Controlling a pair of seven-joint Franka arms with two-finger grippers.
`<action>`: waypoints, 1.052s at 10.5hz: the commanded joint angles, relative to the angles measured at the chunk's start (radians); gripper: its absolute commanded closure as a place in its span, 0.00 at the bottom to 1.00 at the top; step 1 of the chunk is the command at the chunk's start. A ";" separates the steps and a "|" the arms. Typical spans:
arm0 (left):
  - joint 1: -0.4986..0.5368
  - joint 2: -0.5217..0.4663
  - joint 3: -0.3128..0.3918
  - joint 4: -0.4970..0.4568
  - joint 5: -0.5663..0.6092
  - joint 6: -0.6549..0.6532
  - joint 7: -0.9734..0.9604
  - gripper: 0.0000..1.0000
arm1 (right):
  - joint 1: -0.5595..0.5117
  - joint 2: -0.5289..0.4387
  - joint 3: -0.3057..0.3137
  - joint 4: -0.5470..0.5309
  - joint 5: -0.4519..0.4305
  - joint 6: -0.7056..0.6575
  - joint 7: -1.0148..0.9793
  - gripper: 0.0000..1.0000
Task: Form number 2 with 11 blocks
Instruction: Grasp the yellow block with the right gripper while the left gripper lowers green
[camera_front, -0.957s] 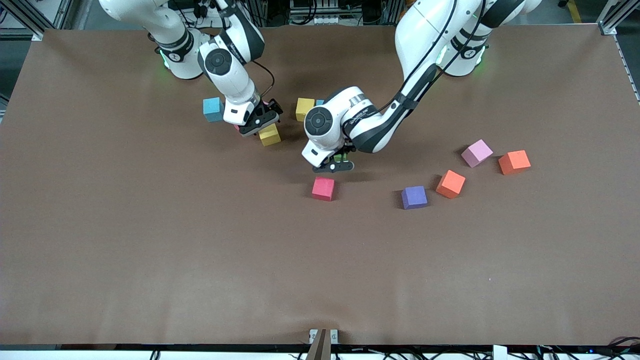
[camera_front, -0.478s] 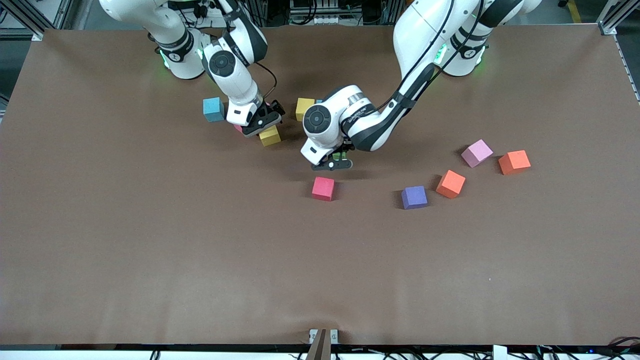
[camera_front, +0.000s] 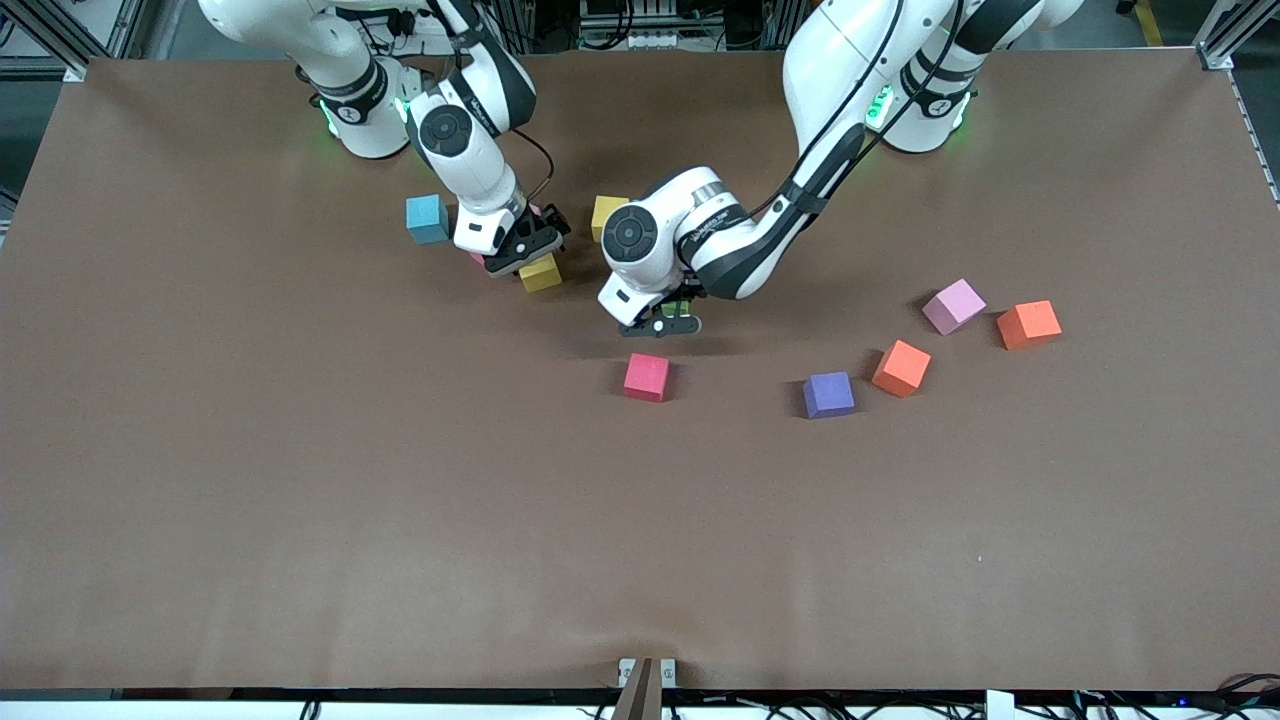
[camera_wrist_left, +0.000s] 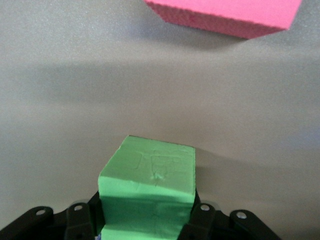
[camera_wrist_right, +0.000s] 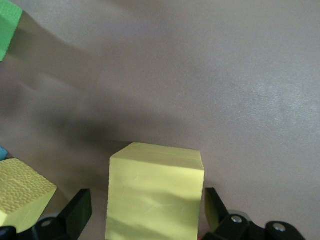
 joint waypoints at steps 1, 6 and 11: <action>-0.009 -0.009 0.005 -0.034 0.030 0.016 -0.026 0.52 | 0.012 0.013 -0.005 0.008 0.013 0.014 -0.008 0.13; 0.003 -0.012 0.007 -0.043 0.051 0.014 -0.024 0.52 | 0.003 -0.046 -0.003 0.011 0.018 -0.038 -0.005 0.46; 0.004 -0.014 0.008 -0.043 0.051 0.007 -0.024 0.49 | -0.063 -0.143 -0.005 0.011 0.015 -0.175 -0.098 0.46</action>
